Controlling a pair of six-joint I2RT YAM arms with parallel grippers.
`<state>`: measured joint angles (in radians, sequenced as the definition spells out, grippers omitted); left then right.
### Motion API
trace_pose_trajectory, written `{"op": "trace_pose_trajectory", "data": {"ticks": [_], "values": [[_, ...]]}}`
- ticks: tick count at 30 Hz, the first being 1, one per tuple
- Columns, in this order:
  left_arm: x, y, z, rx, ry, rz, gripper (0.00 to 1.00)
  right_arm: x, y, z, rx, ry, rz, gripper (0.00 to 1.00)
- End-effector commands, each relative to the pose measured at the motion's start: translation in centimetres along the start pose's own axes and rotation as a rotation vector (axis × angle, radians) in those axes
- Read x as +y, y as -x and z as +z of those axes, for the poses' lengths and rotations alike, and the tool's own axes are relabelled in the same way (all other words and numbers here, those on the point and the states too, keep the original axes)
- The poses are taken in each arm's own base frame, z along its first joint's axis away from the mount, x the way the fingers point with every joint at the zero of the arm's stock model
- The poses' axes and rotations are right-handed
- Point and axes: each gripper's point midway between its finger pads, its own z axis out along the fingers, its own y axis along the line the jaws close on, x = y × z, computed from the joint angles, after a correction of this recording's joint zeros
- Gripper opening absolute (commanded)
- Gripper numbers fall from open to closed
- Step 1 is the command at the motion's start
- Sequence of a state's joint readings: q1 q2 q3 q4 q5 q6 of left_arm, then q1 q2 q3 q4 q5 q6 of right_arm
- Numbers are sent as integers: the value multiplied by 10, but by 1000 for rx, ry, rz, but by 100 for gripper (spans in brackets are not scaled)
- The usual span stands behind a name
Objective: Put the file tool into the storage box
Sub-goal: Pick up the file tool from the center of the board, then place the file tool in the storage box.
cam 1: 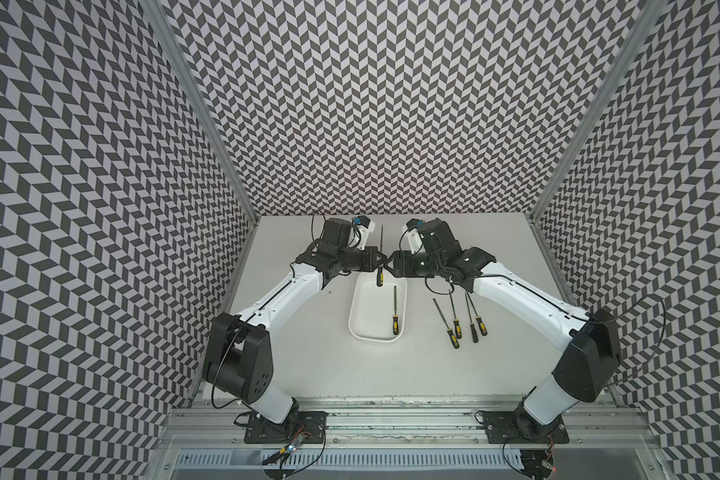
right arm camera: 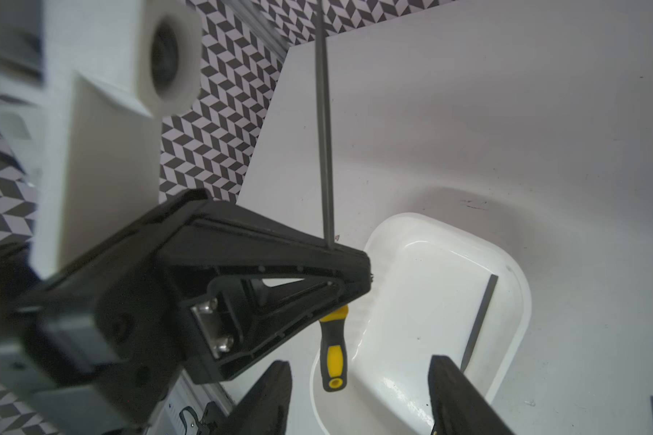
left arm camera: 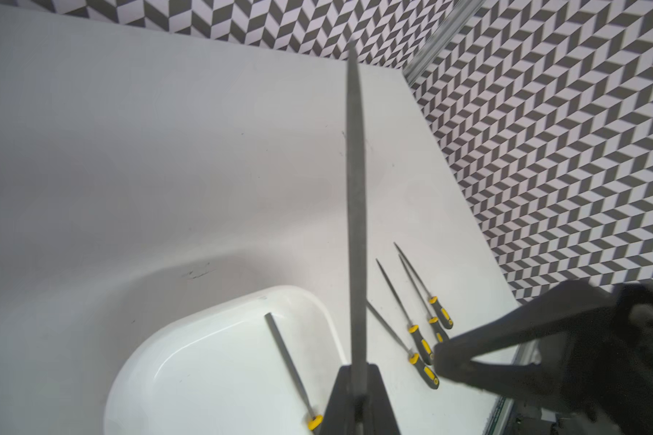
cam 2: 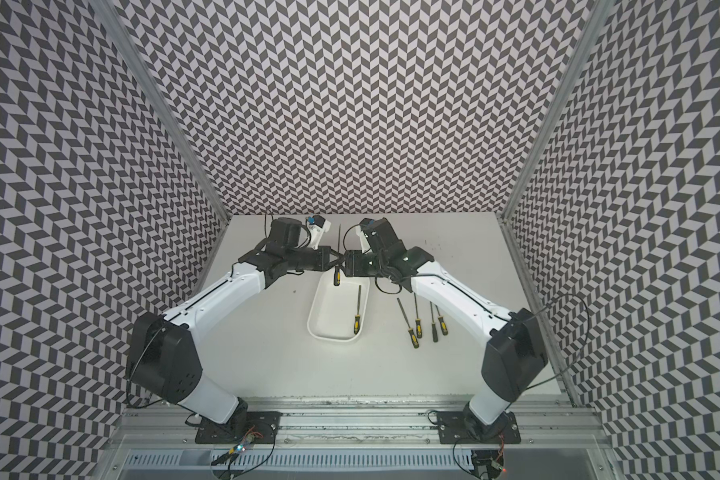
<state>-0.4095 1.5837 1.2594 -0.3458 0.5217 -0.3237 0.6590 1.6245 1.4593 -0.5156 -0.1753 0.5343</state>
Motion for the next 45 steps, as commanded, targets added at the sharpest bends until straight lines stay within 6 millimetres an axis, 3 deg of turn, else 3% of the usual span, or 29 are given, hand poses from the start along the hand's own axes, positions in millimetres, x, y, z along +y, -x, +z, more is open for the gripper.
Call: {"op": "trace_pose_trajectory", "data": {"ticks": [1, 4, 11, 16, 28, 33, 39, 43, 45], "values": [[20, -40, 2, 116, 77, -5, 0, -24, 37, -38, -168, -106, 39, 65], [30, -68, 9, 185, 91, -51, 0, -40, 44, -45, -177, -130, 64, 65], [33, -135, 36, 338, 86, -124, 0, -51, 32, -32, -117, -127, 67, 64], [29, -152, 52, 387, 83, -149, 0, -50, 26, -29, -85, -114, 68, 64], [43, -141, 90, 408, 123, -204, 1, -57, 18, -47, -100, -151, 50, 64], [43, -142, 90, 418, 132, -217, 26, -56, 16, -49, -95, -143, 48, 64], [40, -141, 82, 418, 141, -199, 29, -58, 10, -48, -77, -141, 57, 64], [28, -122, 70, 381, 139, -173, 29, -80, -15, -41, -12, -213, 79, 63], [20, -104, 59, 341, 150, -143, 30, -102, -42, -32, 53, -279, 91, 62]]}}
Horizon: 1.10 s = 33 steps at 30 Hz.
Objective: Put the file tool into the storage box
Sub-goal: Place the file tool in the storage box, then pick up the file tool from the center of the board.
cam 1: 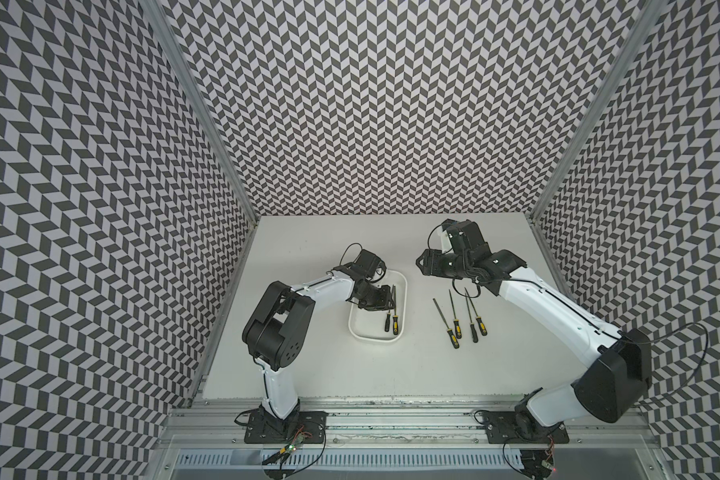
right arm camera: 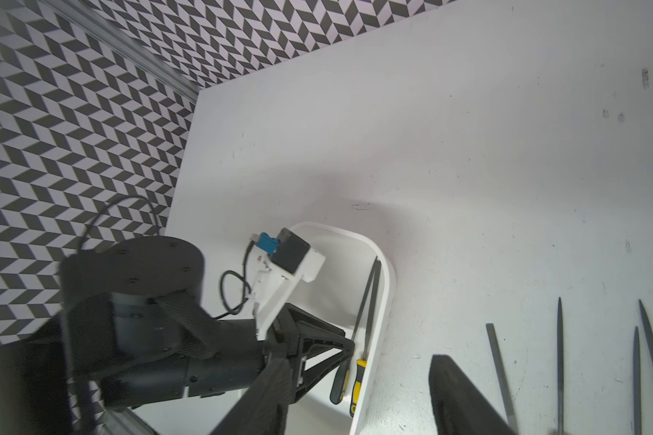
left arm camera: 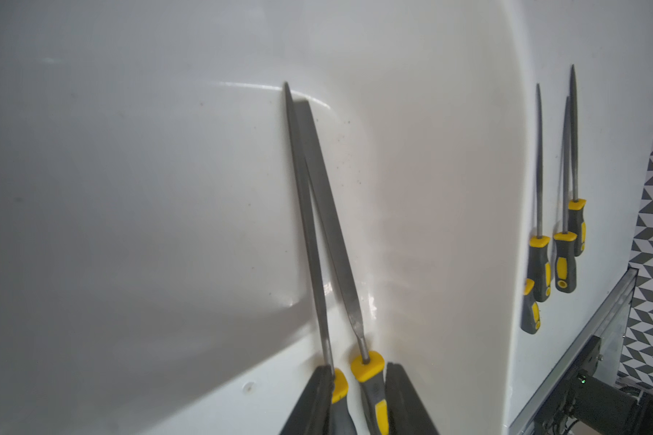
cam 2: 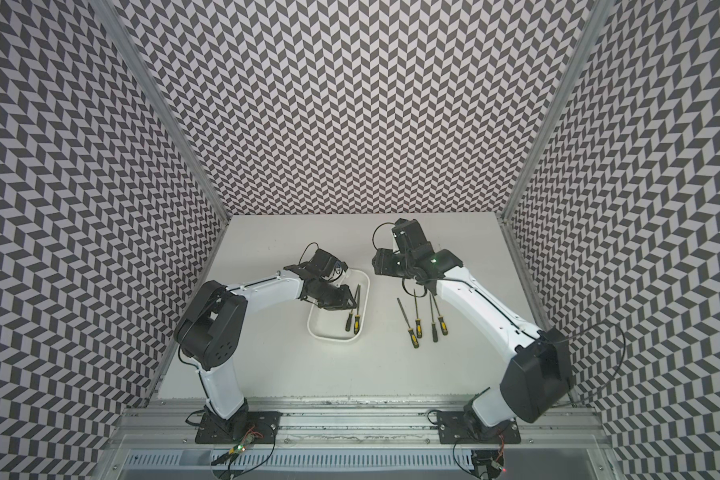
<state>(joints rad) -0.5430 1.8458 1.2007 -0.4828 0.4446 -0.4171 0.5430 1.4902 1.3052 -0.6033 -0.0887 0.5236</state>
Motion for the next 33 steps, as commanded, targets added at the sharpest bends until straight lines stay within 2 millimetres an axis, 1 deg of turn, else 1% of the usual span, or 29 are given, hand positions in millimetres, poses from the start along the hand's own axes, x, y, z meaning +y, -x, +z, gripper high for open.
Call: {"op": "trace_pose_trajectory", "data": {"ticks": [1, 3, 5, 6, 8, 12, 16, 19, 23, 27, 30, 33], "values": [[-27, 27, -43, -112, 6, 69, 30, -36, -39, 11, 85, -120, 8, 61], [-37, 40, -64, -172, 20, 116, 30, -61, -63, 21, 130, -194, 10, 61], [-42, 53, -81, -226, 36, 138, 31, -81, -80, 27, 165, -267, 3, 60], [-44, 58, -88, -249, 42, 147, 32, -89, -88, 30, 181, -298, 1, 60], [-44, 67, -97, -286, 50, 154, 32, -101, -101, 35, 214, -329, -2, 59], [-40, 73, -101, -304, 40, 145, 32, -110, -123, 42, 266, -344, -8, 58], [-37, 71, -102, -304, 35, 145, 32, -120, -143, 46, 316, -362, -20, 57], [-36, 70, -102, -303, 34, 144, 32, -131, -158, 49, 356, -389, -34, 55], [-34, 70, -103, -307, 31, 142, 32, -139, -166, 52, 376, -416, -57, 53], [-30, 69, -101, -301, 34, 140, 32, -138, -169, 55, 389, -413, -70, 52], [-28, 69, -99, -296, 31, 135, 32, -131, -168, 57, 386, -410, -99, 51], [-28, 70, -98, -293, 27, 137, 32, -118, -155, 55, 351, -404, -121, 51]]}}
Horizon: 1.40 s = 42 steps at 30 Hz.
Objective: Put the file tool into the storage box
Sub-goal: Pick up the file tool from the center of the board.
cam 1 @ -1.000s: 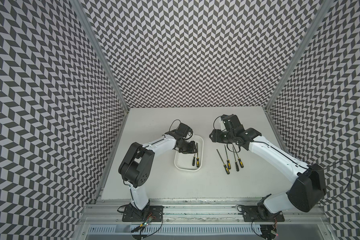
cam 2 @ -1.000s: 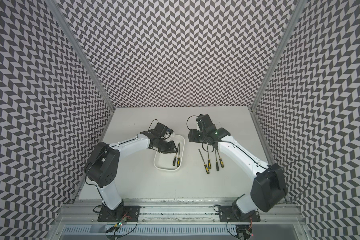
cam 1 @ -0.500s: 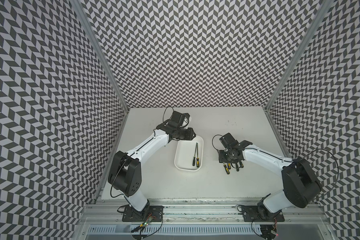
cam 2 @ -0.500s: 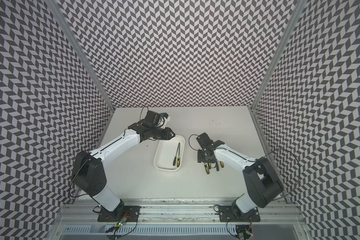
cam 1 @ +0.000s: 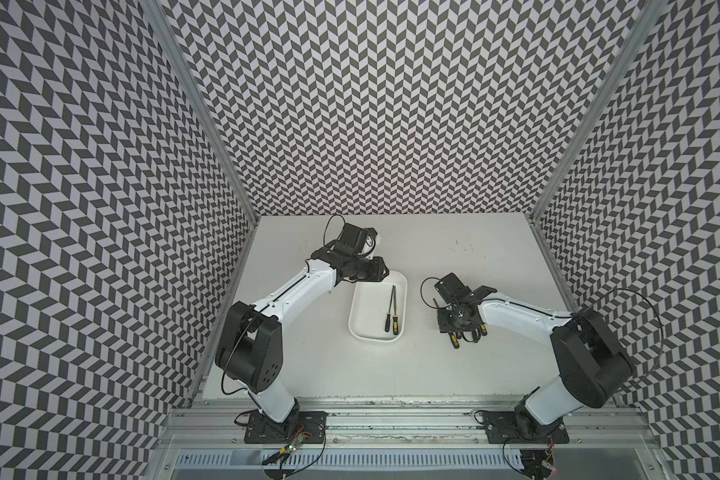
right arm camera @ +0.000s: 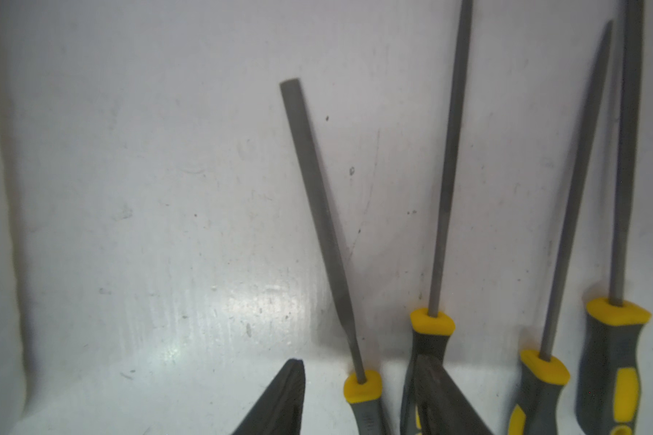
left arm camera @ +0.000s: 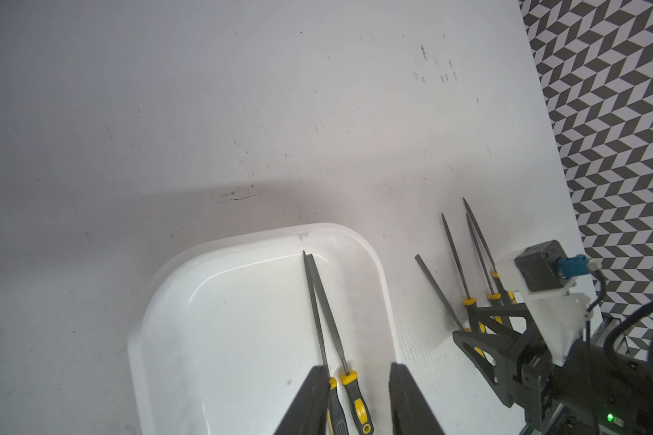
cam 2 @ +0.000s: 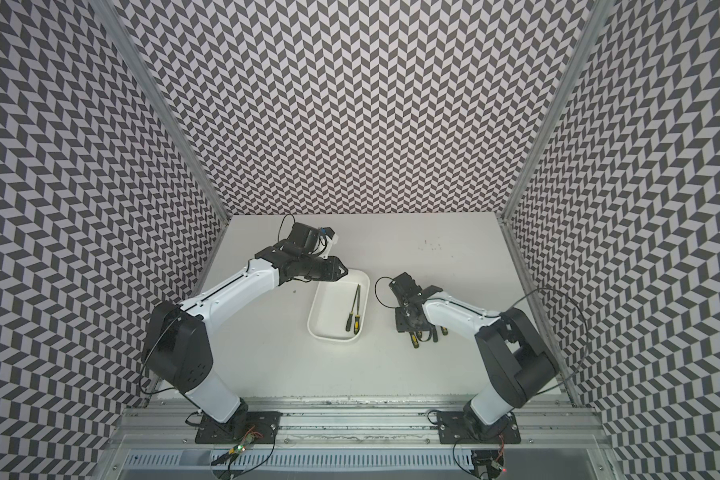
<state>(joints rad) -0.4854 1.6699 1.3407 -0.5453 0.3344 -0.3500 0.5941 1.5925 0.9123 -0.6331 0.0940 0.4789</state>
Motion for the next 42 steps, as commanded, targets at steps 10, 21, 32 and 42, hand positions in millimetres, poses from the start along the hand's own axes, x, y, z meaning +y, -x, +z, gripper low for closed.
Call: {"op": "trace_pose_trajectory", "data": {"ticks": [10, 21, 32, 42], "values": [[2, 0, 4, 2, -13, 22, 32, 3, 1, 8, 7, -43, -47, 51], [7, 0, 2, -6, -9, 13, 32, -9, -33, 27, 90, -59, -56, 34], [6, 11, -5, -38, -59, -4, 32, 32, 24, -18, -54, 98, -19, 10], [-31, 25, -25, -86, -254, 25, 34, 105, 89, -91, -169, 494, 16, 10]]}}
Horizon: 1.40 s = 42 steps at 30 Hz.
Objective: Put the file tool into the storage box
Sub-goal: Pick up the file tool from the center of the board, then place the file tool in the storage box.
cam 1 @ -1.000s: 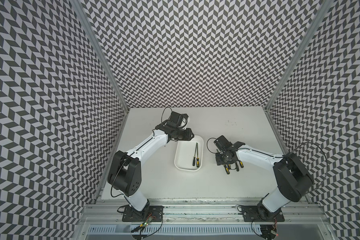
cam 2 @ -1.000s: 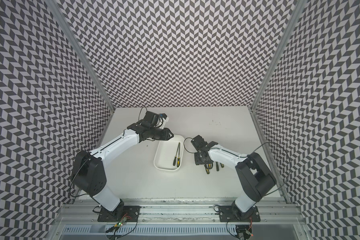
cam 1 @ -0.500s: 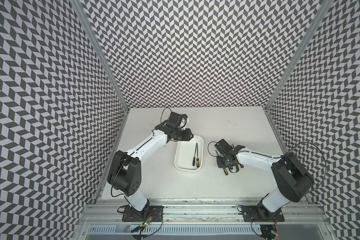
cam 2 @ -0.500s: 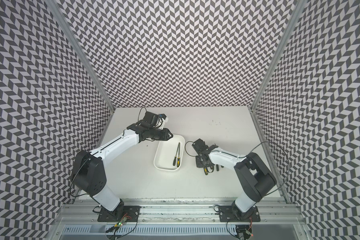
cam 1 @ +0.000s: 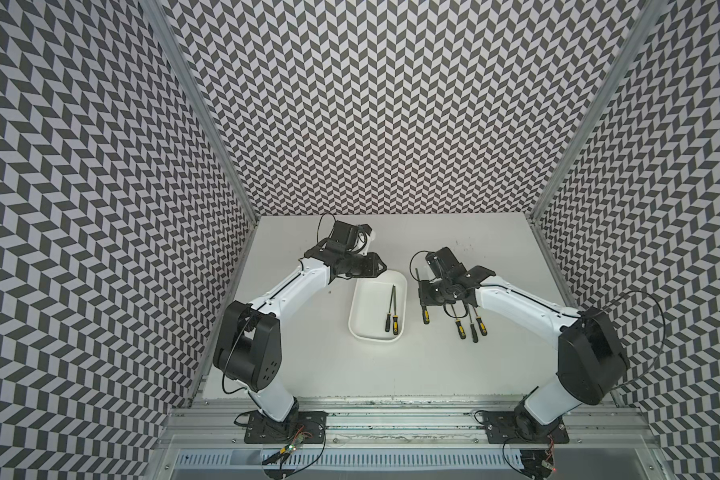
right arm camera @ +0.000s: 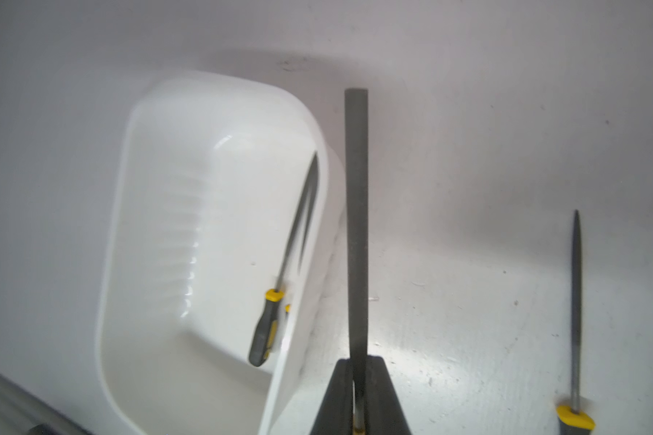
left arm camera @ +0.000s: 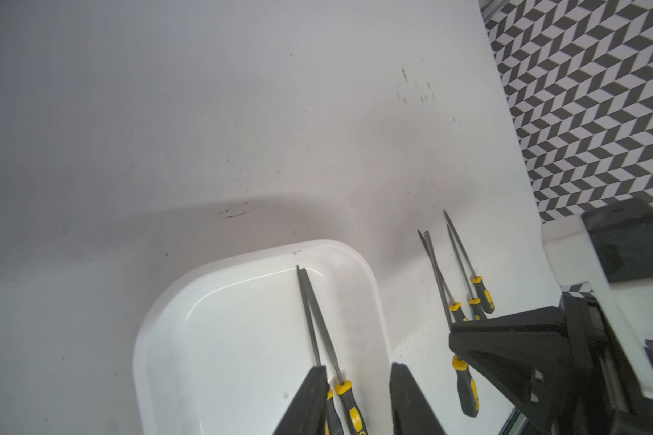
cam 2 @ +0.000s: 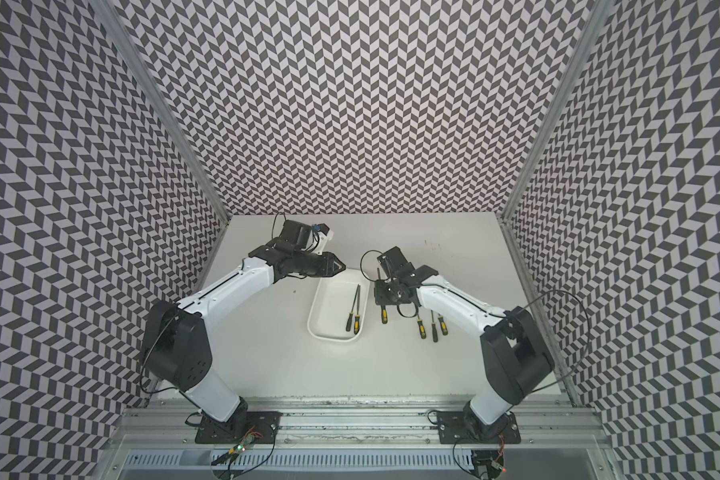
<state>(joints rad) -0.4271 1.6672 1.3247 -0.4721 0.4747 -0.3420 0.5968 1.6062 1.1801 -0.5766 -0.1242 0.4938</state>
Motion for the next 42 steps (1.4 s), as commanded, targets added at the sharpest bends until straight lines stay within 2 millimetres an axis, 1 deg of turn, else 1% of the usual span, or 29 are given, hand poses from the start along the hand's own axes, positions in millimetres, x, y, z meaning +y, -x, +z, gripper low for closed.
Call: {"op": "trace_pose_trajectory", "data": {"ticks": [1, 2, 3, 4, 7, 14, 18, 24, 26, 28, 31, 32, 33, 34, 35, 38, 39, 42], "values": [[-39, 11, -16, -47, -187, 35, 35, 33, 13, -16, -15, 177, 20, 10], [-45, 10, -17, -45, -226, 31, 37, 39, 16, -19, -22, 203, 18, 10], [-50, 8, -17, -42, -260, 39, 44, 45, 20, -22, -29, 230, 16, 10], [-53, 6, -16, -32, -290, 16, 47, 52, 24, -25, -37, 257, 12, 10], [-52, 1, -11, -18, -296, 17, 48, 70, 37, -35, -68, 331, 7, 11], [-45, -6, 0, 1, -243, 38, 49, 101, 60, -47, -94, 448, -8, 11], [-45, -4, 6, -6, -238, 36, 49, 113, 63, -49, -91, 481, -14, 11], [-48, 3, 10, -20, -253, 17, 48, 120, 56, -46, -73, 496, -21, 11], [-47, 2, 12, -19, -250, 15, 44, 120, 56, -48, -82, 494, -22, 11], [-48, 2, 12, -13, -254, 20, 30, 118, 58, -50, -96, 481, -23, 11], [-46, -2, 13, 1, -241, 21, 6, 117, 59, -52, -105, 473, -26, 12], [-43, -3, 13, 1, -223, 22, 0, 117, 60, -53, -108, 472, -26, 12], [-41, -4, 13, 0, -211, 23, 0, 117, 60, -53, -109, 474, -26, 13], [-40, -5, 11, 0, -199, 20, 0, 118, 61, -54, -110, 477, -26, 15], [-38, -7, 11, 3, -187, 46, 0, 118, 61, -54, -109, 478, -27, 22], [-29, -11, 8, 13, -131, 60, 0, 113, 65, -55, -119, 433, -20, 49], [-25, -14, 8, 19, -116, 61, 0, 108, 68, -55, -128, 401, -18, 55], [-15, -29, 13, 56, -91, 53, 0, 95, 74, -58, -162, 346, -12, 57]]}}
